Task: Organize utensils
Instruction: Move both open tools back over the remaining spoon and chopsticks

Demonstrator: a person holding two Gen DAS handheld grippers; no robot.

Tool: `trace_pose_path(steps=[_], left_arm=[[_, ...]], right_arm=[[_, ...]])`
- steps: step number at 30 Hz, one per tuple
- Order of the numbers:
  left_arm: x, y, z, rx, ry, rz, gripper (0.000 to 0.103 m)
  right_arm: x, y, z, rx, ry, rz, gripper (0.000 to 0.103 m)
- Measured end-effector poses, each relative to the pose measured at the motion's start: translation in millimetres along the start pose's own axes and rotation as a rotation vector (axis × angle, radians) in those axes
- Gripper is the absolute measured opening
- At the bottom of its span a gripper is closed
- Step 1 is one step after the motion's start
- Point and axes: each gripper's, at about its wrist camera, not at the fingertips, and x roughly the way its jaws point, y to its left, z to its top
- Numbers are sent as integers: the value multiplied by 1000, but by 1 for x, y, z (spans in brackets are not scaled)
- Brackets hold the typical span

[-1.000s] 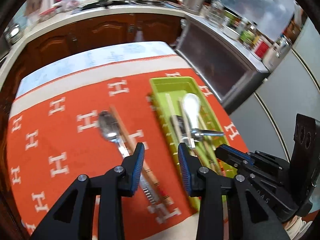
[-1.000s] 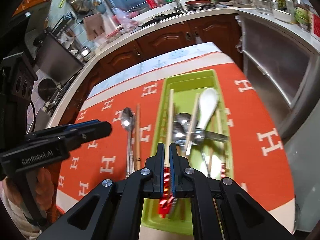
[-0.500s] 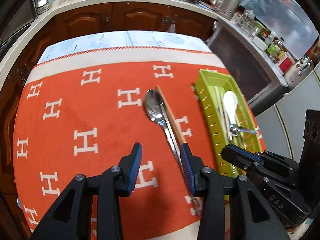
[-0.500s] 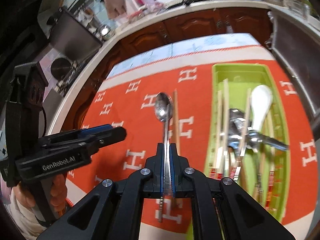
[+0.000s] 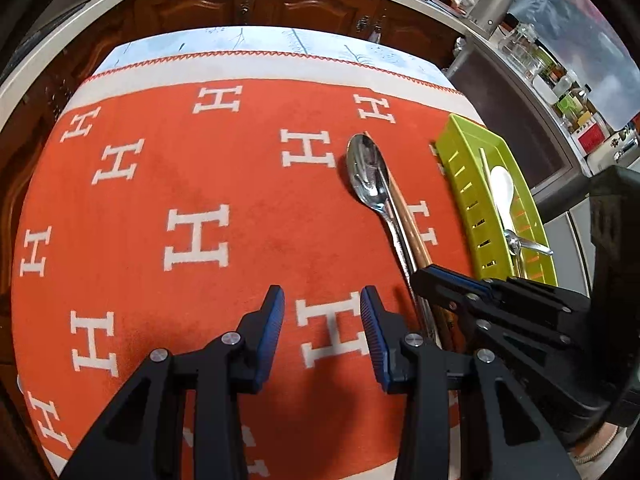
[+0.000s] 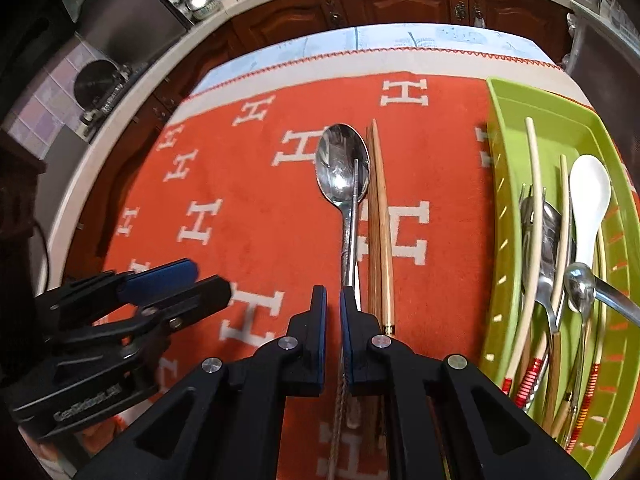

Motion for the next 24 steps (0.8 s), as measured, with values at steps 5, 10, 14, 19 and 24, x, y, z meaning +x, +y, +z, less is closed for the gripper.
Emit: trace_pose_path(steps=[5,10,14,19,24], left_arm=[[4,6,-2,-9,7,-23,38],[9,7,-1,-13,14,-41,38],[10,8,-1,-13,16,-53,38],[14,6,-1,-14,27,-69,38],[16,10,-1,-26,28,-80,38]], right_arm=[[12,0,6,-6,-10,-53,8],[17,-1,11,-7,-11,-63,8],[19,0,13,-20,-4,-57,9],[25,5,20,-52,-4,-55,16],[31,1,35,-24,20,14,20]])
